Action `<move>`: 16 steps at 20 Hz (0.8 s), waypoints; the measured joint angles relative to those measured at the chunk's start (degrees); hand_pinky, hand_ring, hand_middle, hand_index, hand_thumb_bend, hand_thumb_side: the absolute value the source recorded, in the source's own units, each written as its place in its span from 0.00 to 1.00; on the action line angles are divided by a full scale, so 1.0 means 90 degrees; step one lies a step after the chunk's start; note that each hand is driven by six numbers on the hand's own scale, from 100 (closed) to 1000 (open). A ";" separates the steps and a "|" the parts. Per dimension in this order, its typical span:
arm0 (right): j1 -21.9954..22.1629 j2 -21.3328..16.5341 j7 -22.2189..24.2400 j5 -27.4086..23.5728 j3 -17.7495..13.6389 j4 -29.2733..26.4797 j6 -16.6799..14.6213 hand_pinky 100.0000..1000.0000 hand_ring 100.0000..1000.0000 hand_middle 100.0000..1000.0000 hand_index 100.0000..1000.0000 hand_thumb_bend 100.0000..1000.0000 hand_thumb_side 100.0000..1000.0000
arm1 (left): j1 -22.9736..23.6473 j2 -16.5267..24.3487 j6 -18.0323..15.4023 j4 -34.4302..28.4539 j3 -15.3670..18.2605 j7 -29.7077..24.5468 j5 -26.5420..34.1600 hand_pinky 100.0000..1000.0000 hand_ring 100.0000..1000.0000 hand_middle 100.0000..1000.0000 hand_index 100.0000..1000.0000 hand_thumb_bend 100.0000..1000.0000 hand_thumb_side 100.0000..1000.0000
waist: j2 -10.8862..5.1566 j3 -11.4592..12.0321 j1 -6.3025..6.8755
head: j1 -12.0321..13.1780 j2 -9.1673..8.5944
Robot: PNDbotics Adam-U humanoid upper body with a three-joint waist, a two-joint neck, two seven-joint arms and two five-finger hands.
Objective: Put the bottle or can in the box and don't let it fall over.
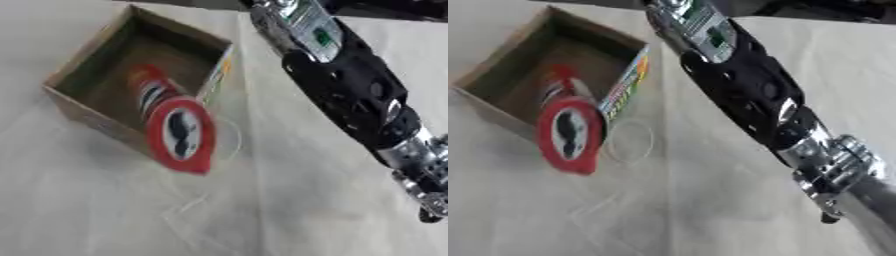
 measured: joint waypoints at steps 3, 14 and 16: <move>0.0076 -0.0105 -0.0089 -0.0275 -0.0096 -0.0269 0.0095 0.83 0.85 0.96 0.86 0.59 0.36 | 0.0087 0.0007 0.0000 0.0003 0.0002 0.0000 -0.0001 0.86 0.71 0.45 0.61 0.00 0.61 | -0.0116 -0.0140 0.0036 | 0.0062 0.0056; 0.1682 -0.0834 -0.0565 -0.1640 -0.0817 -0.1822 0.0327 0.80 0.83 0.94 0.85 0.57 0.21 | 0.0535 0.0129 0.0023 0.0058 0.0058 0.0035 -0.0064 0.86 0.71 0.45 0.61 0.00 0.61 | -0.0709 -0.1050 0.0241 | 0.0687 0.0529; 0.2168 -0.0967 -0.0659 -0.1660 -0.0972 -0.2122 0.0257 0.80 0.83 0.94 0.84 0.57 0.20 | 0.0602 0.0176 0.0023 0.0076 0.0079 0.0044 -0.0072 0.86 0.71 0.45 0.61 0.00 0.61 | -0.0796 -0.1198 0.0265 | 0.0811 0.0564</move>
